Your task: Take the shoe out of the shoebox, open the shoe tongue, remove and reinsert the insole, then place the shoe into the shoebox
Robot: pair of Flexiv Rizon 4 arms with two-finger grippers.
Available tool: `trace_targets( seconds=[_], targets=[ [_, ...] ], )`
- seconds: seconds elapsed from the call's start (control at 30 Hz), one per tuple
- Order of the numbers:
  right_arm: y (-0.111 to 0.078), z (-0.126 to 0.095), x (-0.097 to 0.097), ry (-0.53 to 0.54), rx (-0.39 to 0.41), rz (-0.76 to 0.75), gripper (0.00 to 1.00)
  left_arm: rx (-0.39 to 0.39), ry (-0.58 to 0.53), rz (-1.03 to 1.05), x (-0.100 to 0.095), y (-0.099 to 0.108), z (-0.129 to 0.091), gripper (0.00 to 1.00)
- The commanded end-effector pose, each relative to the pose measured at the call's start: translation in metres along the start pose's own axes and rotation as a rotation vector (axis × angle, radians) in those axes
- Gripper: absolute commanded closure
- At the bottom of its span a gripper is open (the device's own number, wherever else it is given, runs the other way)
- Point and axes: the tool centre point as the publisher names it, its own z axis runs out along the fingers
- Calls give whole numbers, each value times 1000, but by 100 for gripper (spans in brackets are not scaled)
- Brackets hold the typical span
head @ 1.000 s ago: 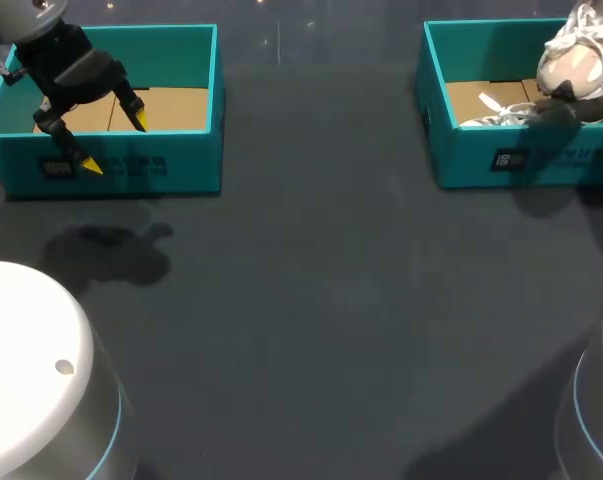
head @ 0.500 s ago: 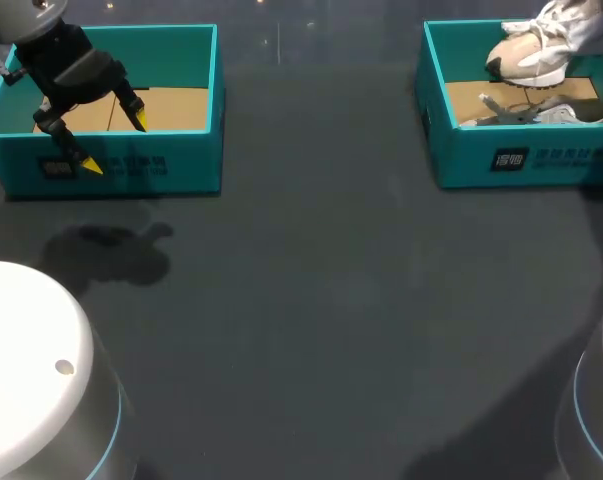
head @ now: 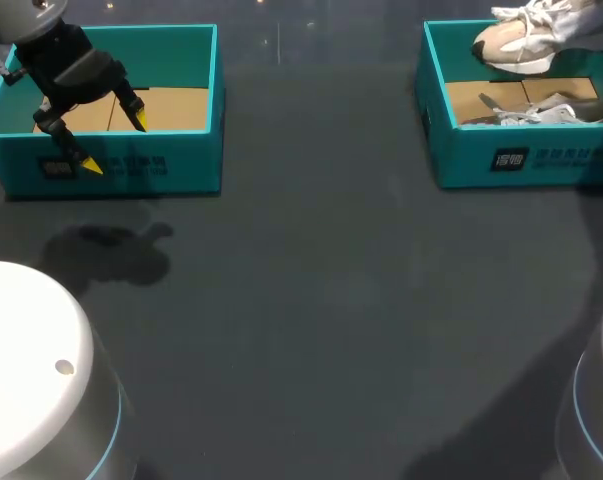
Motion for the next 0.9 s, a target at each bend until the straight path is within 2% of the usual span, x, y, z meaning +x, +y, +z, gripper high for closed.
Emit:
trace_targets(
  seconds=[0.03,0.13,0.27,0.73,0.8,0.9],
  targets=[
    [1,9,2,-12,6,73,100,-2,1,1,0,0,0,0],
    [0,14,5,-30,1,124,100,-2,1,1,0,0,0,0],
    [-10,22,5,-38,-52,231,100,-2,1,1,0,0,0,0],
    [-9,24,6,-41,-59,236,100,-2,1,1,0,0,0,0],
    [-7,29,7,-95,-9,270,100,-2,1,1,0,0,0,0],
    [-5,37,9,-125,-21,292,100,-2,1,1,0,0,0,0]
  ],
)
